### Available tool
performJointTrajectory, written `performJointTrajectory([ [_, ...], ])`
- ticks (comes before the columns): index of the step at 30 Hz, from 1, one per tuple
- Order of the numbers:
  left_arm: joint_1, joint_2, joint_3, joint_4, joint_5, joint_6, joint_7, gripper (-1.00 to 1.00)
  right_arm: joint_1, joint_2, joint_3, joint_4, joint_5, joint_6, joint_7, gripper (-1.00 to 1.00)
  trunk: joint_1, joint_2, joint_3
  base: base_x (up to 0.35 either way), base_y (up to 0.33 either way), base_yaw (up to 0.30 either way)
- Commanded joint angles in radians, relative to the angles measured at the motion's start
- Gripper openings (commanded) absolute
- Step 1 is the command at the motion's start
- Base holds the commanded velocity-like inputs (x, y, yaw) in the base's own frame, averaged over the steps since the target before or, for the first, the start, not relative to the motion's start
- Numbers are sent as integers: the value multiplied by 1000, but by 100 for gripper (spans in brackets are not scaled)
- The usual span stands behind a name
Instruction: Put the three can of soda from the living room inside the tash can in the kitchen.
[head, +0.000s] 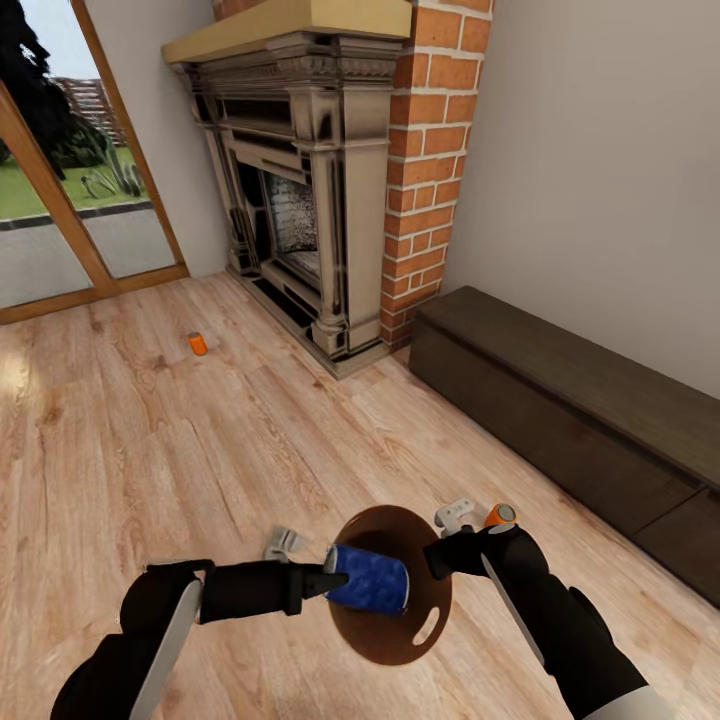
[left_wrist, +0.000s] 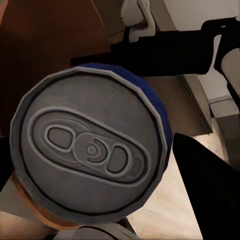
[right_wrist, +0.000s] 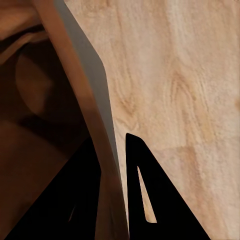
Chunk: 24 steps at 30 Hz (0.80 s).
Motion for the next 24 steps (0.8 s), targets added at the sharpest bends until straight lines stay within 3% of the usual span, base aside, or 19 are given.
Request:
performJointTrajectory([
  [1,0,-3,-7,0,1,0,10,-100,0,0,1,0,-24,4,4,-100,0,0,0,0,0,0],
  [3,0,-12,-25,0,1,0,49,-100,0,1,1,-1,-24,4,4,-100,0,0,0,0,0,0],
  [9,0,-47,-122,-2,1,0,193,-100,0,1,2,-1,-23,4,4,-100,0,0,0,0,0,0],
  [15,0,-77,-149,-6,2,0,270,-100,0,1,32,1,-16,4,4,-100,0,0,0,0,0,0],
  [24,-1,-88,-192,-12,1,-1,388,-100,0,6,61,5,38,13,4,-100,0,0,0,0,0,0],
])
